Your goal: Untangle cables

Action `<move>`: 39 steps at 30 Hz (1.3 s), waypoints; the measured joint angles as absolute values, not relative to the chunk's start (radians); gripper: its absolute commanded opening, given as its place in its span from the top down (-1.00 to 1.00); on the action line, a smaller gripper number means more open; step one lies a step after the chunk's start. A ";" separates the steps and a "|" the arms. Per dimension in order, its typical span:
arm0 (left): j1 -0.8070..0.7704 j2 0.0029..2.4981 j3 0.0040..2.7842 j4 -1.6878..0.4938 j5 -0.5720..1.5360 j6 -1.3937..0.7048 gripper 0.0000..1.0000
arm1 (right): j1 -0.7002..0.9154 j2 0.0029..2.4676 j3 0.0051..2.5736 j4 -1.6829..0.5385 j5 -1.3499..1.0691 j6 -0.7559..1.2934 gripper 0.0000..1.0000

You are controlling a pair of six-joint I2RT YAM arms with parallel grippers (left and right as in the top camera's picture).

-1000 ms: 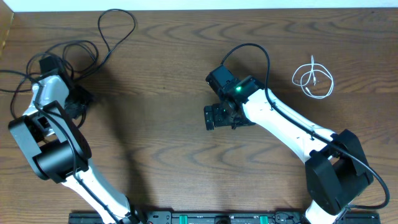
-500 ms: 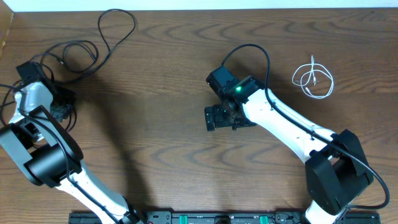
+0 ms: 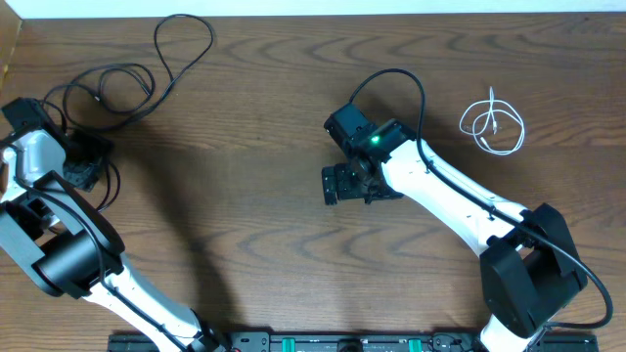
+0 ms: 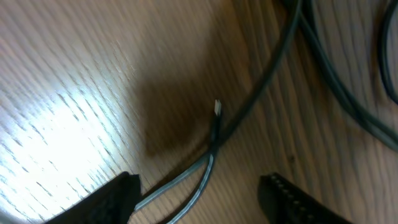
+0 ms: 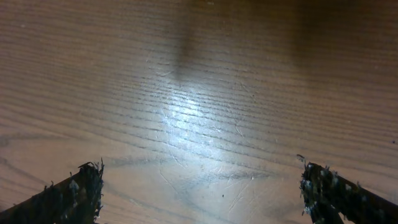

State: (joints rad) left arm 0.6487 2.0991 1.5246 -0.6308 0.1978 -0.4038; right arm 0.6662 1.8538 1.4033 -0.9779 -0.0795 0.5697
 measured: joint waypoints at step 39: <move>0.595 2.087 1.473 -0.644 0.173 -0.149 -0.08 | 0.669 1.854 1.403 -0.959 -0.080 0.570 -0.99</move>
State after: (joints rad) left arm 0.5945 2.0869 1.4727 -0.6441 0.1734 -0.1486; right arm 0.6693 1.8538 1.4033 -0.9592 -0.0795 0.5701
